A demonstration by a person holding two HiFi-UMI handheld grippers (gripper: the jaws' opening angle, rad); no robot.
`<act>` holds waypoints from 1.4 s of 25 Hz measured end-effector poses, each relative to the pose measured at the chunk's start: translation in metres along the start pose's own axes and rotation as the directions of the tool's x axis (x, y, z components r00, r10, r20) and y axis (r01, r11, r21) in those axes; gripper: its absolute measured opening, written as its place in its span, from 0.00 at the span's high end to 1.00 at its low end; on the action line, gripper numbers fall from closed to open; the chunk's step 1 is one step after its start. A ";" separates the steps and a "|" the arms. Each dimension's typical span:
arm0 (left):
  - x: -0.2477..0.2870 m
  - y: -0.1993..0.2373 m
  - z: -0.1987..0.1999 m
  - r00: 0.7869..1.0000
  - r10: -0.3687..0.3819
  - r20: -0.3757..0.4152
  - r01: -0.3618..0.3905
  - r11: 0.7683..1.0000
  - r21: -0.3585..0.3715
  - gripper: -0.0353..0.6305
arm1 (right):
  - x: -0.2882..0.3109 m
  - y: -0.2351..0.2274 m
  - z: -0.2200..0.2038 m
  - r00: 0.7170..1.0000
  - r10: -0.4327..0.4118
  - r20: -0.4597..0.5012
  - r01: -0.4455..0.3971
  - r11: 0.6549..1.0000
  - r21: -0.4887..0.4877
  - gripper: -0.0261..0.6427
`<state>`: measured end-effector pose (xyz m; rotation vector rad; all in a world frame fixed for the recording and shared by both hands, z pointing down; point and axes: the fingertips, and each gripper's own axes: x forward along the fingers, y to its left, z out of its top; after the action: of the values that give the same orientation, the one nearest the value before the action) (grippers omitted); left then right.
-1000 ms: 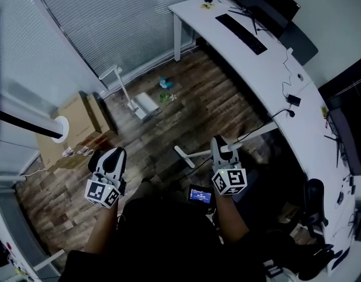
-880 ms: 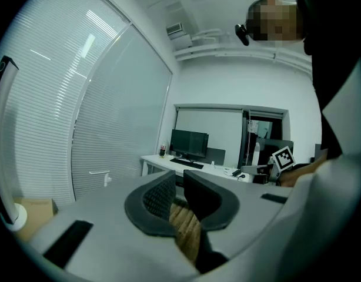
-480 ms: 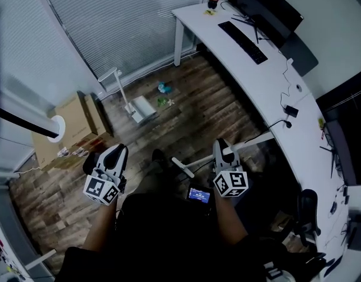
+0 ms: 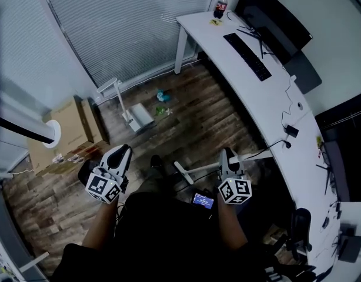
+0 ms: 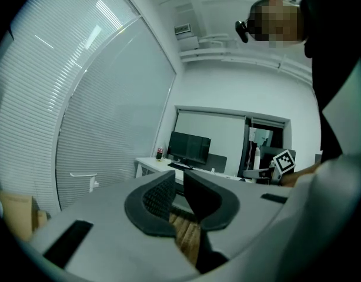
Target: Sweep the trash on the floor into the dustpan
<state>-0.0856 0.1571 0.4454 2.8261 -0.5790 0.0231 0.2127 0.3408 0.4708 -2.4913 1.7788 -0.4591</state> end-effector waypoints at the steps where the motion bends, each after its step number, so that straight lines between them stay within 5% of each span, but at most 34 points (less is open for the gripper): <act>1: 0.007 0.008 0.000 1.000 -0.002 -0.001 0.002 1.000 0.001 0.89 | 0.010 -0.001 0.002 1.000 -0.004 -0.003 0.004 1.000 -0.001 0.91; 16: 0.123 0.128 0.026 1.000 -0.008 -0.013 0.008 1.000 0.001 0.86 | 0.173 -0.008 0.060 1.000 -0.002 0.001 0.003 0.998 -0.060 0.91; 26: 0.137 0.182 0.050 0.997 0.066 0.030 -0.066 0.998 0.006 0.81 | 0.250 -0.015 0.096 0.999 -0.021 0.040 0.023 0.999 -0.034 0.91; 35: 0.142 0.230 0.051 0.988 0.135 -0.077 -0.121 0.979 0.166 0.69 | 0.305 -0.015 0.122 0.998 0.000 0.060 0.003 0.999 -0.043 0.91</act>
<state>-0.0460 -0.1150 0.4626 2.9189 -0.7700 0.2278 0.3496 0.0453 0.4225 -2.5063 1.7831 -0.3458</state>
